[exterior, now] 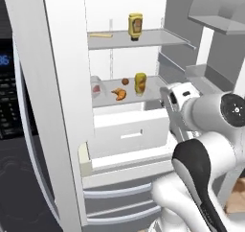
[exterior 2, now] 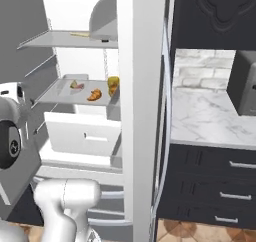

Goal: Place the tupperware on the second highest shelf of the fridge. Make space for the tupperware among the existing items by rearranging them on the shelves if needed. Close the fridge door when finished.

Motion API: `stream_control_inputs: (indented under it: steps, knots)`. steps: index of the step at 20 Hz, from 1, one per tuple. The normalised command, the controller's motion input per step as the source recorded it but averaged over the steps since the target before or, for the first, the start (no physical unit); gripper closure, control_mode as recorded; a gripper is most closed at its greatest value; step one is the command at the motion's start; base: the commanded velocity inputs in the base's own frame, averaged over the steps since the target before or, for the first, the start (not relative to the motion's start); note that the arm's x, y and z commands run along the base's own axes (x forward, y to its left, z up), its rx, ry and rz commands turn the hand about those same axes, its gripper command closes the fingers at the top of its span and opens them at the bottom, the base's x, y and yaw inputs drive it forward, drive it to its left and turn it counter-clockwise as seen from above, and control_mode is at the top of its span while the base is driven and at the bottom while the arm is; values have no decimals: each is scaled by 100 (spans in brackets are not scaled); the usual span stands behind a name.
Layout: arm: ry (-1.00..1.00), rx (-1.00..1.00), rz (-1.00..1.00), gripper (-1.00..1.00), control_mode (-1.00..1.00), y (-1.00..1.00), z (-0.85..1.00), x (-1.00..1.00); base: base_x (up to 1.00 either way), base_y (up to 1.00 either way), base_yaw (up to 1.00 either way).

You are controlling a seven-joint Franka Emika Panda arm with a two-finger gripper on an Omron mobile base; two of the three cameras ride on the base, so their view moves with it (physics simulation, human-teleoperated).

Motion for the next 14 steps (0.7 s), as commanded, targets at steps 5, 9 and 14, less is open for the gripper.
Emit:
stream_control_inputs:
  steps: [5,9,14]
  knots:
    - [0,0,0,-100,100,0,0,0,-65,4,-7]
    - [-1,0,0,-100,-100,0,6,-5,-17,2,-2]
    - [-13,6,0,-100,-100,-33,45,-45,0,0,0]
